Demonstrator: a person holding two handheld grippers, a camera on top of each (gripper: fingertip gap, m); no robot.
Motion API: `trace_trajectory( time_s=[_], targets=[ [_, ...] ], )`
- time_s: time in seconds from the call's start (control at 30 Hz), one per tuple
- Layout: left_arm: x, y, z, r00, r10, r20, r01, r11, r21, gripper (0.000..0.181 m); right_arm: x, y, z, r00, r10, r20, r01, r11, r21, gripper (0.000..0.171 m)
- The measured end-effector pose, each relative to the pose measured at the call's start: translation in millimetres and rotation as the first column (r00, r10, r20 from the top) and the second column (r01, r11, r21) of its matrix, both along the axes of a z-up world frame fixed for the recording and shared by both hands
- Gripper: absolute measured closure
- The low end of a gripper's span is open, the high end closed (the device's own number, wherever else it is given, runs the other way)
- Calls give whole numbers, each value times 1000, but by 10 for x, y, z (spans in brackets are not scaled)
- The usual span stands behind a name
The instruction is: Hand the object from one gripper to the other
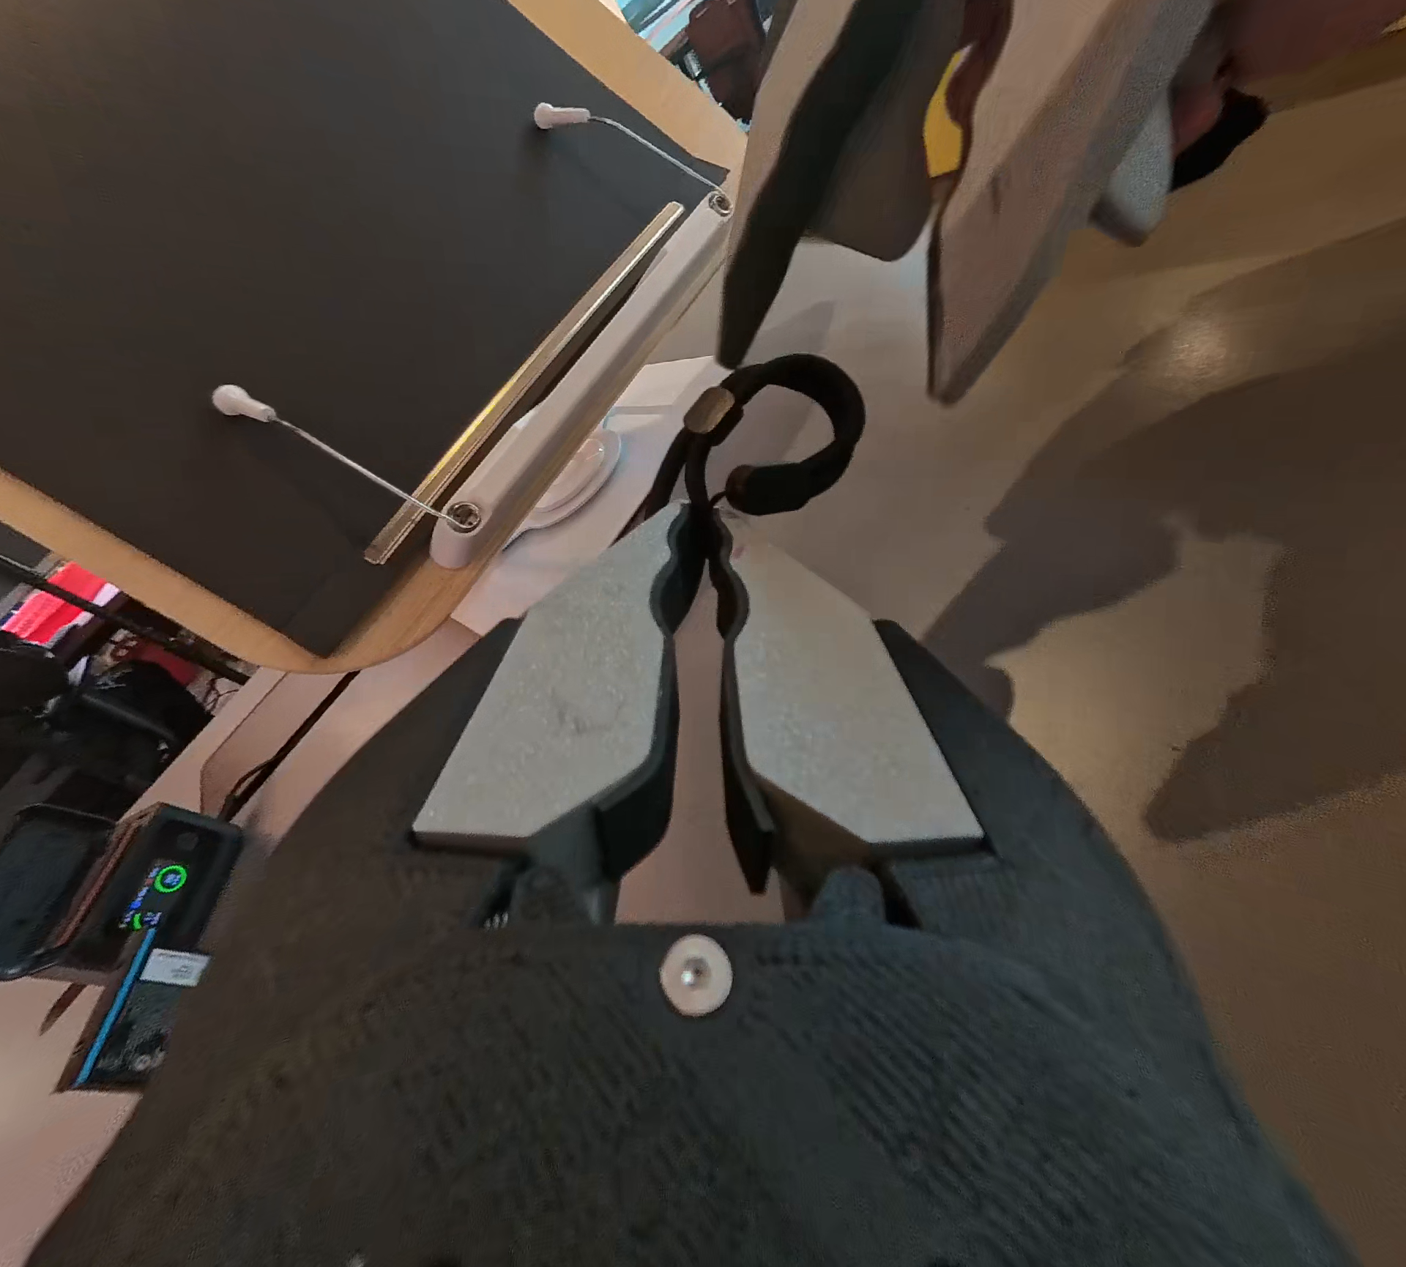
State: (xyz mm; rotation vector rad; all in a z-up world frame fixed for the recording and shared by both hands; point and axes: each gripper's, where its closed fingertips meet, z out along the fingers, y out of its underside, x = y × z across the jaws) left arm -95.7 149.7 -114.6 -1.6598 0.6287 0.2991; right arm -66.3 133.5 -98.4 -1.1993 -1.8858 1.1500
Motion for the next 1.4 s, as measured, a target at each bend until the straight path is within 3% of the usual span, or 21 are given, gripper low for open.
trace_trajectory(
  time_s=[0.13, 0.17, 0.2, 0.23, 0.27, 0.4, 0.5, 0.67, 0.9, 1.0, 1.17, 1.27, 1.4],
  targets=[
    [125, -32, -11, 997, -69, 39, 70, 997, -17, 181, -121, 37, -163, 997, -70, 11, 67, 981, 182, 103],
    [153, -38, -26, 996, -82, 39, 83, 996, -27, 181, -131, 24, -209, 997, -70, 22, 64, 974, 217, 114],
    [180, -45, -39, 995, -94, 41, 95, 995, -34, 181, -139, 50, -249, 996, -86, 30, 75, 961, 265, 141],
    [185, -44, -49, 995, -91, 44, 93, 995, -40, 181, -142, 84, -276, 994, -103, 34, 88, 948, 306, 156],
    [176, -40, -64, 995, -85, 47, 88, 995, -47, 181, -144, 95, -282, 994, -108, 32, 93, 945, 314, 156],
    [143, -34, -96, 993, -78, 83, 83, 994, -68, 160, -140, 289, -247, 978, -193, 74, 184, 976, 113, 157],
    [44, -5, -88, 998, -26, 64, 30, 998, -60, 152, -82, 447, -181, 969, -222, 112, 236, 963, -131, 157],
    [-20, 2, 22, 993, 41, -113, -34, 998, 61, 155, 11, 406, -74, 977, -112, 183, 193, 831, -521, 157],
    [204, -66, 124, 974, -17, -225, 53, 987, 153, 152, 85, 106, -213, 957, 77, 281, 120, 773, -622, 157],
    [306, -92, 95, 969, -63, -238, 100, 984, 145, 151, 110, 5, -298, 942, 118, 315, 95, 805, -586, 156],
    [451, -129, -70, 973, -188, -132, 194, 981, 29, 154, 239, -168, -463, 905, 193, 378, -3, 894, -449, 156],
    [563, -186, -215, 958, -279, -60, 275, 959, -68, 163, 288, -221, -501, 891, 222, 395, -36, 904, -426, 156],
    [598, -223, -222, 947, -318, -46, 313, 945, -94, 179, 363, -271, -528, 878, 248, 410, -84, 922, -378, 156]
  ],
)
